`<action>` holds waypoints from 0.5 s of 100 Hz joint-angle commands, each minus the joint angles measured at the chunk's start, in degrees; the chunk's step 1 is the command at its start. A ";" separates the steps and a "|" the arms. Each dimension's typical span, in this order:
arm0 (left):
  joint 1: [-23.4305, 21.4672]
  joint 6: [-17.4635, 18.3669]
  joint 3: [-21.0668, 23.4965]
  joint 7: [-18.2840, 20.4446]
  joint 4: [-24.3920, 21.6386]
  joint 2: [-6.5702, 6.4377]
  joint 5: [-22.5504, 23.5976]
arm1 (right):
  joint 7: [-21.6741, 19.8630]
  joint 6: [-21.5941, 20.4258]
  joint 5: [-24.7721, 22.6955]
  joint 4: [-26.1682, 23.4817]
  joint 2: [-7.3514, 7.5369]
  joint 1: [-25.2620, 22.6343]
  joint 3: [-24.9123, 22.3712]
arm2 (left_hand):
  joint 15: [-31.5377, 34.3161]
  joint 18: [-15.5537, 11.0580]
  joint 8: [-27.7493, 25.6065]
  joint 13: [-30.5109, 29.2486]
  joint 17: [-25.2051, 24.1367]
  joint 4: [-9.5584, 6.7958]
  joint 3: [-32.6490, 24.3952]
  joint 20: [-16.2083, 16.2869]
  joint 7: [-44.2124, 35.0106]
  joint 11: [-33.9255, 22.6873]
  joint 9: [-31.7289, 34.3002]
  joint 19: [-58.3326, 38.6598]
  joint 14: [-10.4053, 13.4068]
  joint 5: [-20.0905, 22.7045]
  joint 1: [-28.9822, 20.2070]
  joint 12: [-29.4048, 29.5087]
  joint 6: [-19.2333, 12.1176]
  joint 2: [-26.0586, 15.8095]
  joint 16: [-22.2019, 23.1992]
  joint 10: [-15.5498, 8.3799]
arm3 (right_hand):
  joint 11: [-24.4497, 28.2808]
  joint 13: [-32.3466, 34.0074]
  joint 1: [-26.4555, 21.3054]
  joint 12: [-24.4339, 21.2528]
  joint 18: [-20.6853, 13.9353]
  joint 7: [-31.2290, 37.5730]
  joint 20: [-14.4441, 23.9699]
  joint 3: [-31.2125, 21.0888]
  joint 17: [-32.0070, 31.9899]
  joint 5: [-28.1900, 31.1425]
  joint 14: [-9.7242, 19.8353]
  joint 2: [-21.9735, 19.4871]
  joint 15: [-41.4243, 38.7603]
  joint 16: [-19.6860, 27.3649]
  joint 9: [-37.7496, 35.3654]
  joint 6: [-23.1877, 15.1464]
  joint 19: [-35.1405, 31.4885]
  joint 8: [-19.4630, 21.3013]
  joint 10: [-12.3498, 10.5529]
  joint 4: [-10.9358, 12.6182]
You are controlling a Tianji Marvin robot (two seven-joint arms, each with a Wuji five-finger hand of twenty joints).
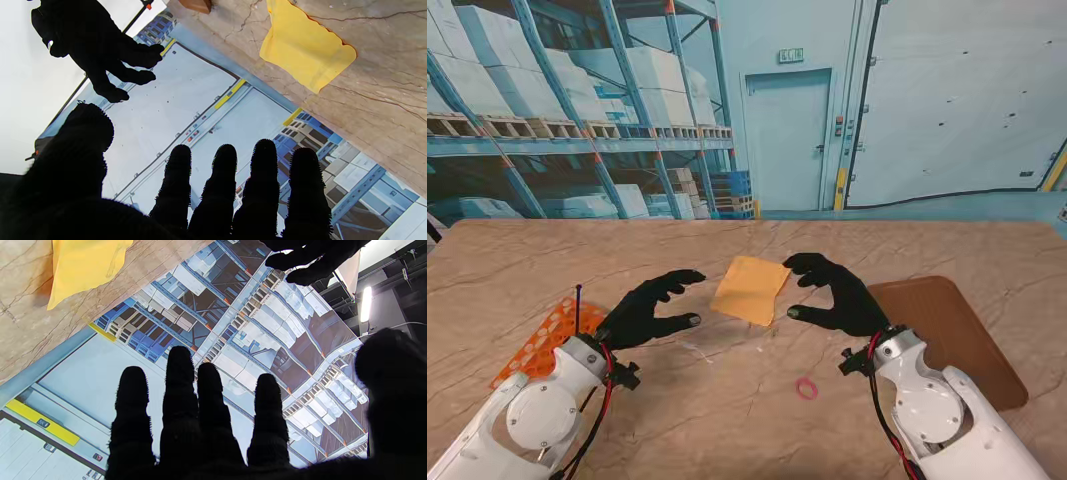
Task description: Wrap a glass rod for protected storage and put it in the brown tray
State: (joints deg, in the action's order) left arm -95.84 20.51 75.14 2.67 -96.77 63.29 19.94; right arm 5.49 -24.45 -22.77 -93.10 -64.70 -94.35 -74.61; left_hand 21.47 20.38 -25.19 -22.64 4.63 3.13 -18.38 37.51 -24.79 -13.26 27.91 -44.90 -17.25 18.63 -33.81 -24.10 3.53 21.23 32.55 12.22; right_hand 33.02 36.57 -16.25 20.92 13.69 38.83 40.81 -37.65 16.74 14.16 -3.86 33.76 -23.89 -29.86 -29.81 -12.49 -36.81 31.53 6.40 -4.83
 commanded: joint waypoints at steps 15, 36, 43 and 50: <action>-0.71 0.40 0.13 0.28 -0.22 0.03 -0.10 | 0.74 -0.52 -0.68 -0.91 -0.33 -1.10 -0.27 | 0.74 -0.55 0.31 -0.51 -0.39 -0.63 -0.93 -0.39 1.62 0.26 0.96 0.56 1.06 0.23 -0.26 -0.56 -1.67 1.74 0.62 -1.17 | 0.59 0.80 1.91 0.38 -1.13 0.77 1.37 -0.65 0.00 0.52 0.87 2.00 -0.67 -0.64 -1.01 -0.35 -1.36 -0.60 -0.73 1.23; -1.47 1.27 0.64 -0.41 -1.04 0.08 0.52 | 0.82 -0.96 -0.88 -1.10 -0.31 -1.31 -0.42 | 0.81 -0.58 0.28 -0.67 -0.25 -0.64 -1.26 -0.40 1.47 0.14 1.26 0.47 1.22 0.58 -0.68 -0.57 -1.69 1.69 0.61 -1.21 | 0.61 0.98 1.80 0.37 -1.14 0.77 1.31 -0.64 0.14 0.89 0.91 2.02 -0.73 -0.64 -1.16 -0.33 -1.47 -0.66 -0.65 1.25; -1.39 1.41 0.66 -1.13 -0.91 0.17 1.33 | 0.80 -0.62 -0.87 -0.89 -0.32 -1.18 -0.40 | 0.94 -0.48 0.23 -0.91 -0.01 -0.63 -1.46 -0.37 1.31 0.01 1.53 0.31 1.25 0.80 -0.71 -0.62 -1.70 1.89 0.64 -1.19 | 0.59 0.96 1.71 0.36 -1.13 0.76 1.26 -0.68 0.04 1.02 0.72 2.05 -0.73 -0.64 -1.16 -0.33 -1.44 -0.67 -0.58 1.28; -1.43 0.58 0.62 -1.19 -1.05 0.19 1.61 | 0.70 -0.09 -0.49 -0.70 -0.35 -1.04 -0.34 | 0.85 -0.71 0.20 -0.57 -0.23 -0.63 -1.78 -0.41 1.24 0.03 1.29 0.33 1.35 0.80 -0.88 -0.62 -1.69 1.90 0.60 -1.35 | 0.62 0.90 1.57 0.36 -1.05 0.78 1.24 -0.65 0.00 1.16 0.64 2.09 -0.75 -0.65 -1.22 -0.25 -1.47 -0.68 -0.49 1.28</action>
State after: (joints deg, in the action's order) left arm -96.86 21.88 75.77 1.43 -97.38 63.29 21.53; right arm 6.17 -25.00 -23.52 -93.72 -64.77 -95.33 -75.09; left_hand 22.33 20.38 -25.19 -22.64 4.63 3.13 -19.21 37.45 -24.79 -13.26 27.91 -44.90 -17.25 18.66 -33.85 -24.10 3.53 21.23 32.55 12.22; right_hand 33.02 36.58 -16.25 20.92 13.69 39.24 40.81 -37.65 16.74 14.75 -3.86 33.76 -23.90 -29.87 -30.44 -12.48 -36.82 31.49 6.41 -4.83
